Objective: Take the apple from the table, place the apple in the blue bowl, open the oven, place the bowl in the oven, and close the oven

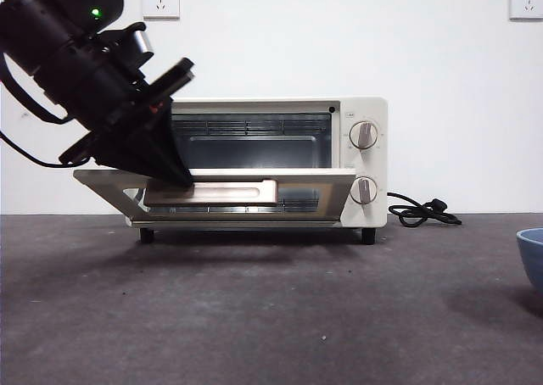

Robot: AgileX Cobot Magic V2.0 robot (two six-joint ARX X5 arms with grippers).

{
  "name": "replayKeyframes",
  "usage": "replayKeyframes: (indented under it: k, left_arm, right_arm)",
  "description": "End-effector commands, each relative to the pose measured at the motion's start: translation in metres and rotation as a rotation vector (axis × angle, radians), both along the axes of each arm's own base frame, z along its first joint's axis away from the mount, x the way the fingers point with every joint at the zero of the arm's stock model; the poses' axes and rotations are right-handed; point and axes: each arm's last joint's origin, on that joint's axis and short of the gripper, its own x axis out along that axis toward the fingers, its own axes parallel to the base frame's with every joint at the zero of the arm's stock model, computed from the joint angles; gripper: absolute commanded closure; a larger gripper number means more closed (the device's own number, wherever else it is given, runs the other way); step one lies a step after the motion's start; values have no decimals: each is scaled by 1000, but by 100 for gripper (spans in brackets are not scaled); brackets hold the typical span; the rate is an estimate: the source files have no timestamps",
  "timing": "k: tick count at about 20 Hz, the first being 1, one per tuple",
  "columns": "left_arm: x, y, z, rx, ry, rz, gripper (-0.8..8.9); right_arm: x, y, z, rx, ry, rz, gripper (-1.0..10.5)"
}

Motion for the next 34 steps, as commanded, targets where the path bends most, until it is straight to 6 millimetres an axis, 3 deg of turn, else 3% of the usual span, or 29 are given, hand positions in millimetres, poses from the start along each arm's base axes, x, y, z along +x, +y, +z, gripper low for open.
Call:
replayKeyframes:
  k: [1, 7, 13, 18, 24, 34]
  left_arm:
    - [-8, -7, -12, 22, 14, 5, 820]
    - [-24, -22, -25, 31, 46, -30, 819]
    - [-52, -33, 3, 16, 20, -107, 819]
    - [-81, -20, 34, 15, -1, -137, 819]
    - [-108, -2, 54, 21, 2, -141, 819]
    - [-136, 16, 81, -34, -100, -143, 819]
  right_arm:
    - [0, 0, 1, 5, -5, -2, 946]
    - [-1, 0, 1, 2, -1, -5, 946]
    - [-1, -6, -13, -165, 179, -174, 940]
    - [28, -4, -28, -259, 295, -198, 714]
    - [59, -6, -48, -374, 389, -237, 716]
    - [85, -43, -71, -289, 516, -270, 721]
